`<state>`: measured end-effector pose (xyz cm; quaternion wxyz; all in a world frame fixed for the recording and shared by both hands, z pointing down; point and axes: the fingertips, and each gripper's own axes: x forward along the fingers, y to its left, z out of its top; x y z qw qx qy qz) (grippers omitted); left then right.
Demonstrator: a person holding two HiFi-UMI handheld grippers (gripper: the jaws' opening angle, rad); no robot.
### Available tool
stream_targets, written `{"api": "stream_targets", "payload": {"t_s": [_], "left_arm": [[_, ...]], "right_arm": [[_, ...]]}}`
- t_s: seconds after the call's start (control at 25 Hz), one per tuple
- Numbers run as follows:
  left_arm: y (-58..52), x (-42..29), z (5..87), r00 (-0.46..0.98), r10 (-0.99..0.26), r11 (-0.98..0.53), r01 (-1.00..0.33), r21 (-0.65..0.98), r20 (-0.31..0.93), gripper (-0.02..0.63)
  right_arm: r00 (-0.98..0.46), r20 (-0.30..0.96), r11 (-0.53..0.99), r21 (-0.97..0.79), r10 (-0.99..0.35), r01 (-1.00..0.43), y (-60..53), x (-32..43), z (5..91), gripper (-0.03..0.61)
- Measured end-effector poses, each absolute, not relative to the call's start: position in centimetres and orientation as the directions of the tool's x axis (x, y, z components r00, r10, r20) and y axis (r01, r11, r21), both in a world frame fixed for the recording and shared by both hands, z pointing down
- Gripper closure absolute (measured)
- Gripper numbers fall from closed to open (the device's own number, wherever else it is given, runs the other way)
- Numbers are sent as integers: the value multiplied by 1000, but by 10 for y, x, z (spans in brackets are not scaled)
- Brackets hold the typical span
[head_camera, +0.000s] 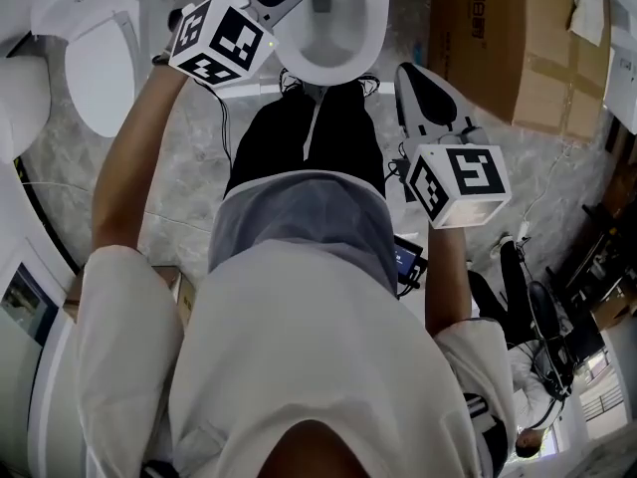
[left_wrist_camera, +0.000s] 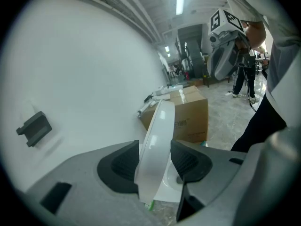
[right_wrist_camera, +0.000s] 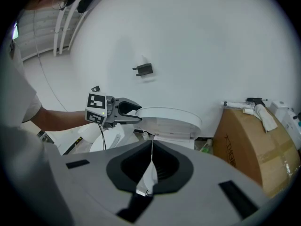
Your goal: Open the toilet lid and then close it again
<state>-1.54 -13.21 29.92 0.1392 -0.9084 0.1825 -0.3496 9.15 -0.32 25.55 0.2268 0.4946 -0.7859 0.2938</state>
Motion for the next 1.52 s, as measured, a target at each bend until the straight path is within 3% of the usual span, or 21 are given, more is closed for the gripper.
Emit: {"api": "stream_targets", "payload": {"t_s": [1.52], "left_arm": [[-38, -19, 365, 603, -552, -804, -202, -559, 576, 410]], "right_arm": [[-471, 676, 410, -264, -567, -873, 26, 117, 298, 568]]}}
